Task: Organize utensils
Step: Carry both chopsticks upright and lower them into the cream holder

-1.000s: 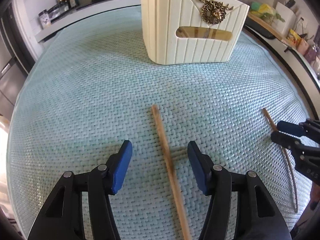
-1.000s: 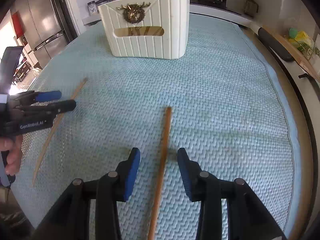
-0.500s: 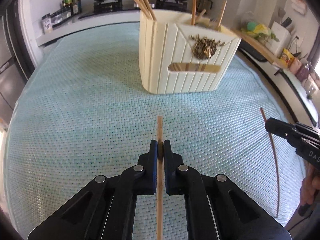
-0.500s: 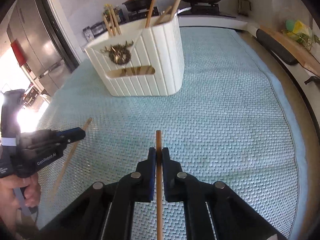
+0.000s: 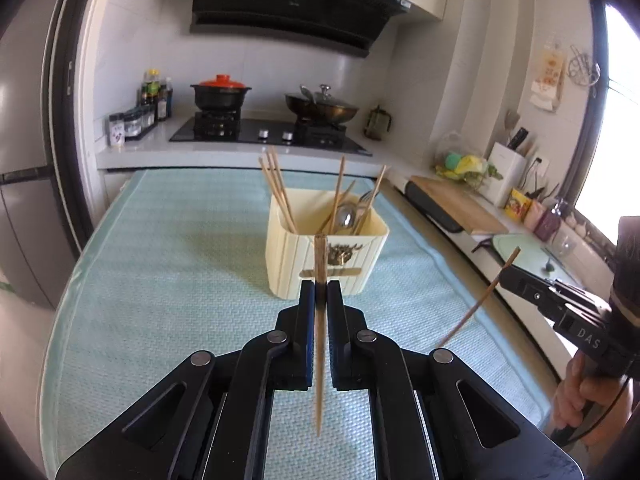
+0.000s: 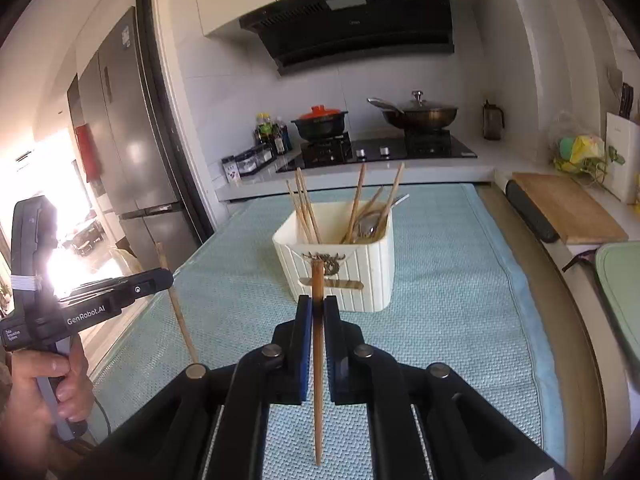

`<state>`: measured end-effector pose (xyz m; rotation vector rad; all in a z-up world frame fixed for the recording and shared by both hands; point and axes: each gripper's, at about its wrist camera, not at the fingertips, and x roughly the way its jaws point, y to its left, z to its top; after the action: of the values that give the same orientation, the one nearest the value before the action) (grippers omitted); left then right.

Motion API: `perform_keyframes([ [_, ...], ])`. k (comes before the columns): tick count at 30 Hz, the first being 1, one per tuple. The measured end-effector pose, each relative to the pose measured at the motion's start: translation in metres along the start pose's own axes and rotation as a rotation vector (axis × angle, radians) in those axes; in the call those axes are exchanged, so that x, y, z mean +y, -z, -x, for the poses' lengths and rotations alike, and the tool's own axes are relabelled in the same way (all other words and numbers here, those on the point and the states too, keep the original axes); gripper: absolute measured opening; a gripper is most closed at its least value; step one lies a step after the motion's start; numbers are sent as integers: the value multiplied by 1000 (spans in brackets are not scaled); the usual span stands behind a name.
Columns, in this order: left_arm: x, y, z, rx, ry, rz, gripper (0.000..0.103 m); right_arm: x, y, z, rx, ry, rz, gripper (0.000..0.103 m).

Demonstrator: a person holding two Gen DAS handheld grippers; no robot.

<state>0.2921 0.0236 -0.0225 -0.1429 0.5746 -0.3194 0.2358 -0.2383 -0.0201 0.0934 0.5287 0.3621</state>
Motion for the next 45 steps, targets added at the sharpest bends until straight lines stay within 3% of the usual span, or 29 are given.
perform_keyframes([
  [4, -6, -5, 8, -33, 7, -5, 4, 12, -9, 10, -60, 13, 49, 6],
  [13, -10, -10, 19, -94, -7, -21, 4, 20, -24, 27, -92, -10, 60, 6],
  [34, -5, -34, 16, -121, 14, -17, 4, 24, -56, 36, -144, -46, 65, 6],
  [39, -4, -55, 13, -140, 19, -21, 4, 23, -70, 33, -156, -50, 71, 6],
  [45, -9, -105, 10, -207, 18, -49, 4, 25, -108, 28, -197, -46, 102, 6],
])
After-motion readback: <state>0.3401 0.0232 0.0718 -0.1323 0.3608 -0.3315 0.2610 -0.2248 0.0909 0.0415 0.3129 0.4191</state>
